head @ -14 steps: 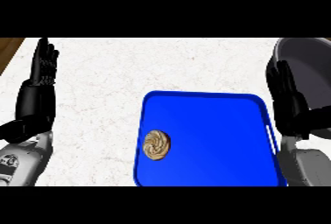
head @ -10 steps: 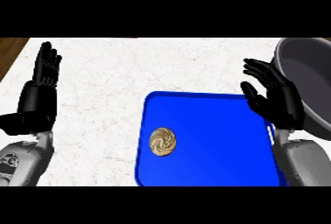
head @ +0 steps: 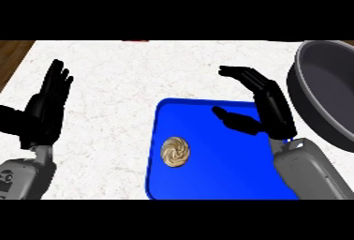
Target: Pick the cupcake from the tray and place it in the pot
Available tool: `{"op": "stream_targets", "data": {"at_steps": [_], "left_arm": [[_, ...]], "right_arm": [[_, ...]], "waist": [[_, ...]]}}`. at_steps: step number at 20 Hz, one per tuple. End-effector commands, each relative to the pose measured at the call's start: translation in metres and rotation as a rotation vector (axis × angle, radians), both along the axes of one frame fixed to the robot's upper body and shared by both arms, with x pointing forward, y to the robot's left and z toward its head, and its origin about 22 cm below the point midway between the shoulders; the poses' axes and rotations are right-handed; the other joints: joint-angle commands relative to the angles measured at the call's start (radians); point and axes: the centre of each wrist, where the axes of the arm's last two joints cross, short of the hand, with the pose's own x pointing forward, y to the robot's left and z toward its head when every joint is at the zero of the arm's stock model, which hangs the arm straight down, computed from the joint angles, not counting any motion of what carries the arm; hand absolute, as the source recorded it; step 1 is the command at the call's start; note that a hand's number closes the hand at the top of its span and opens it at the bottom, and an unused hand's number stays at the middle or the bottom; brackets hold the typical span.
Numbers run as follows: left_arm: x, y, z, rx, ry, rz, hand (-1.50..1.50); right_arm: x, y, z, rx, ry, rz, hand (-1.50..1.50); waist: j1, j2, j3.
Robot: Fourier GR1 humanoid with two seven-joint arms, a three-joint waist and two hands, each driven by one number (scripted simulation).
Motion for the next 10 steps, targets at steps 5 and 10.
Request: {"op": "stream_targets", "data": {"at_steps": [5, 10], "left_arm": [[0.001, 0.012, 0.006, -0.034, 0.051, 0.024, 0.00], [-0.013, 0.014, 0.007, -0.042, 0.055, 0.005, 0.00]], "right_arm": [[-0.044, 0.054, 0.028, -0.189, -0.041, 0.151, -1.50], [-0.061, 0.087, 0.046, -0.425, 0.161, 0.130, -1.50]], "waist": [[-0.026, -0.003, 0.004], [-0.016, -0.010, 0.002]]}}
